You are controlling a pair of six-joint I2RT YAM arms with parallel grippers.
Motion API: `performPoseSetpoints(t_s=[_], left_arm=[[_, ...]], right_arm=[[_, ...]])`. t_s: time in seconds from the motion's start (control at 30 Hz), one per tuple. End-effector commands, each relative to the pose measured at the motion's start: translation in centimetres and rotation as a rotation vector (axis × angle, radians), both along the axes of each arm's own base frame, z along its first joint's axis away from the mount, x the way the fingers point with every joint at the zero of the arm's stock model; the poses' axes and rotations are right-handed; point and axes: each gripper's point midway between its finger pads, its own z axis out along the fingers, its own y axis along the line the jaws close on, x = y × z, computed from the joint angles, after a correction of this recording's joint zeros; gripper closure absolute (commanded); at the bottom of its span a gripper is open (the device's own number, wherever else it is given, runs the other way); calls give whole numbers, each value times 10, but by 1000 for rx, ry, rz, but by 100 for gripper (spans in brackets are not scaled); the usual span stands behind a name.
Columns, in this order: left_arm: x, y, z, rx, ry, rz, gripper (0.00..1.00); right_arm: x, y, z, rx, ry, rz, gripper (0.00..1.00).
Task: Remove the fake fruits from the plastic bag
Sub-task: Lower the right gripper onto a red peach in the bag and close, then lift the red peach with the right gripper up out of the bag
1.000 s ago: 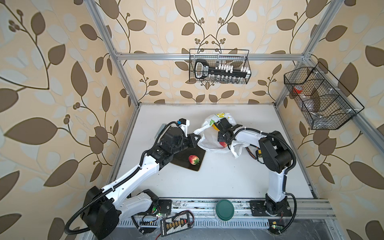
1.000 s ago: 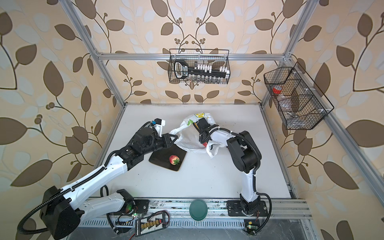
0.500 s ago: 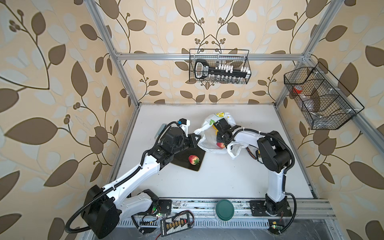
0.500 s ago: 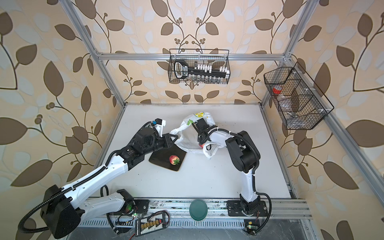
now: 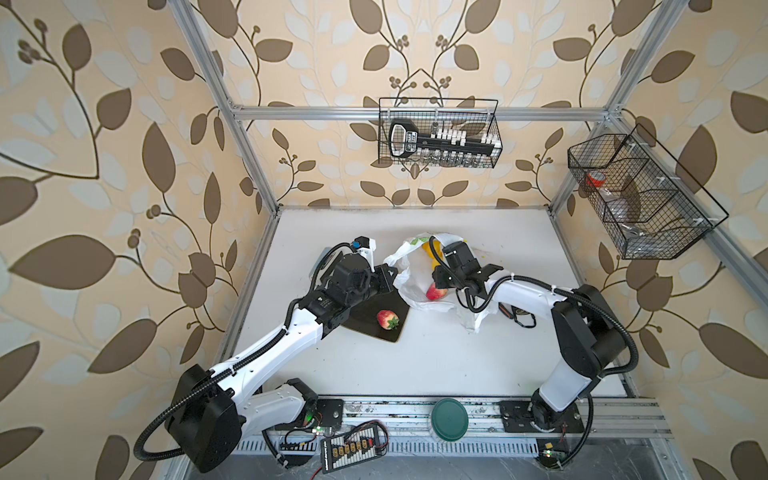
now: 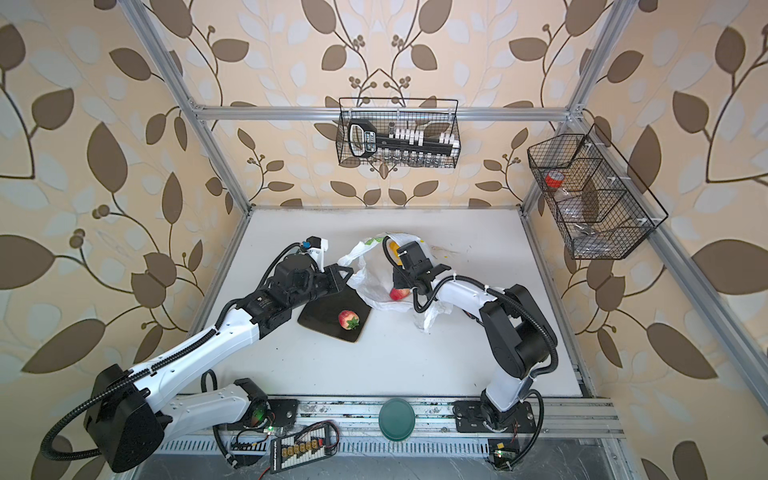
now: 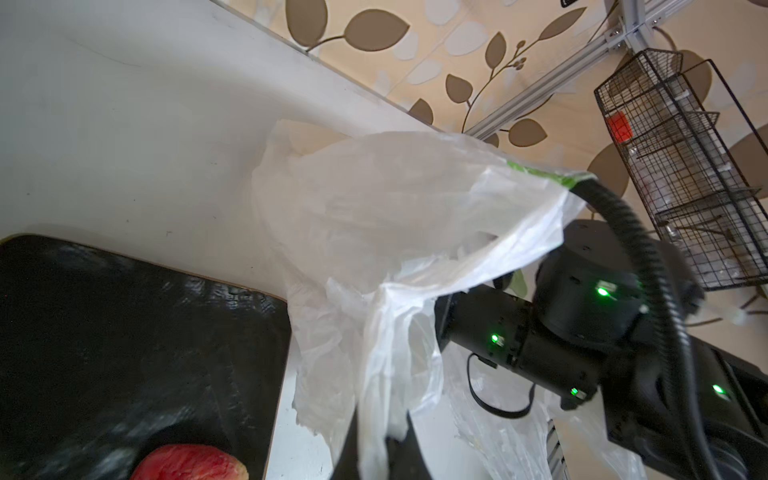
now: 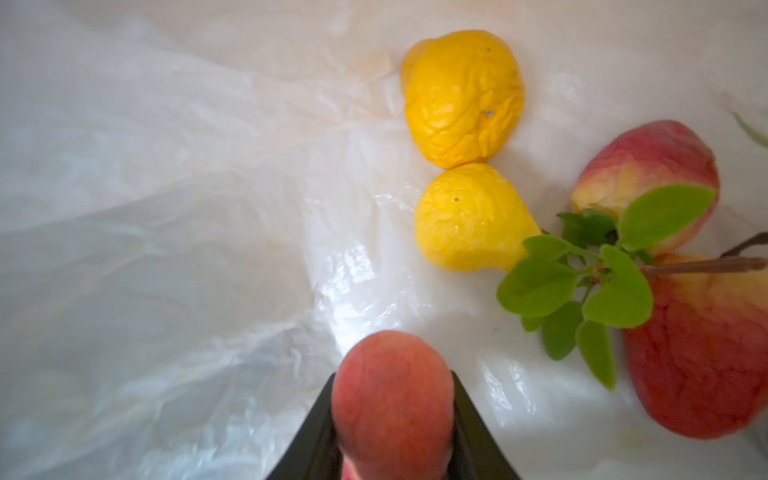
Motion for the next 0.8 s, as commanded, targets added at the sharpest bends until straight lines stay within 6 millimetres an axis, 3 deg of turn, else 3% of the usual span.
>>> performPoseSetpoints(t_s=[0.0,0.13,0.3,0.37,0.6,0.77], left_arm=[[15,-1,28,-29,-65,56,100],[21,-2,30,-31,-68,73,100],[20,-3,28,-33,-60,70,100],[18,-3,26,-36,-55,63,100],[13,-3,22,-39,-44,49,100],[12,-5,22,-46,-44,39,100]], right_arm=[[-6,15,15,27,-70,140,66],[-10,10,17,-1,-76,145,66],[-6,-26,-5,-138,4,-41,46],[-9,-31,-16,-153,43,-81,39],[-3,-15,-30,-113,84,-49,25],[11,-7,-36,-107,97,-45,23]])
